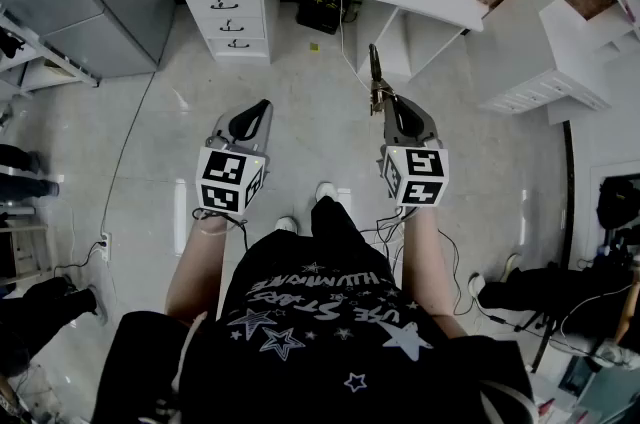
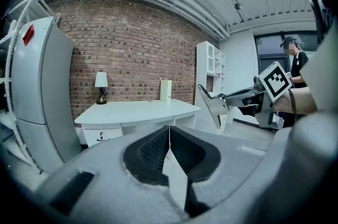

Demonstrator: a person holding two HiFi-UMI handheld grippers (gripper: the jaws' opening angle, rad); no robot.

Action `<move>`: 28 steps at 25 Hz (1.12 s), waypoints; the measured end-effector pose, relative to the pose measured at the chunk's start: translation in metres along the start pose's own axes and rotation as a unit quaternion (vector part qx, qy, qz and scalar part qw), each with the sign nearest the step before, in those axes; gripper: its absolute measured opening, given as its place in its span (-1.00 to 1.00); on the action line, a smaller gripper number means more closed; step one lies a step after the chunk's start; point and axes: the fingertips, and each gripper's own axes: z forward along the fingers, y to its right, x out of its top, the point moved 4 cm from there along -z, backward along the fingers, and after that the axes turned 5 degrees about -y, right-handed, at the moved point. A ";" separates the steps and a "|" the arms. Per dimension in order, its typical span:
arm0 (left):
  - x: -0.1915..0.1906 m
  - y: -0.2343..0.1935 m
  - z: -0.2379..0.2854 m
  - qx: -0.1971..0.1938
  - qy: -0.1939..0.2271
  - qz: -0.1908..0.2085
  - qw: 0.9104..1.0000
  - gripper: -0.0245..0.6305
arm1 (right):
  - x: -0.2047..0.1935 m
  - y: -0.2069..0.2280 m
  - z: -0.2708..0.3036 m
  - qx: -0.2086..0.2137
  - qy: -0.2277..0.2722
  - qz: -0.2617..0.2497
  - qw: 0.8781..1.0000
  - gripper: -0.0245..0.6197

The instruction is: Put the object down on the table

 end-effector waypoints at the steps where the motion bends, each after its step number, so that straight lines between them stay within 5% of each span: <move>1: 0.000 -0.001 -0.001 0.000 0.000 0.000 1.000 -0.86 | 0.001 -0.001 -0.001 -0.002 0.000 0.001 1.000 -0.89; 14: -0.017 -0.015 -0.011 -0.011 -0.007 -0.016 1.000 -0.86 | -0.002 -0.017 0.003 -0.008 -0.006 0.010 1.000 -0.89; 28: 0.017 -0.053 0.040 0.008 0.002 -0.005 1.000 -0.86 | 0.036 0.029 0.069 -0.013 0.026 0.030 0.999 -0.89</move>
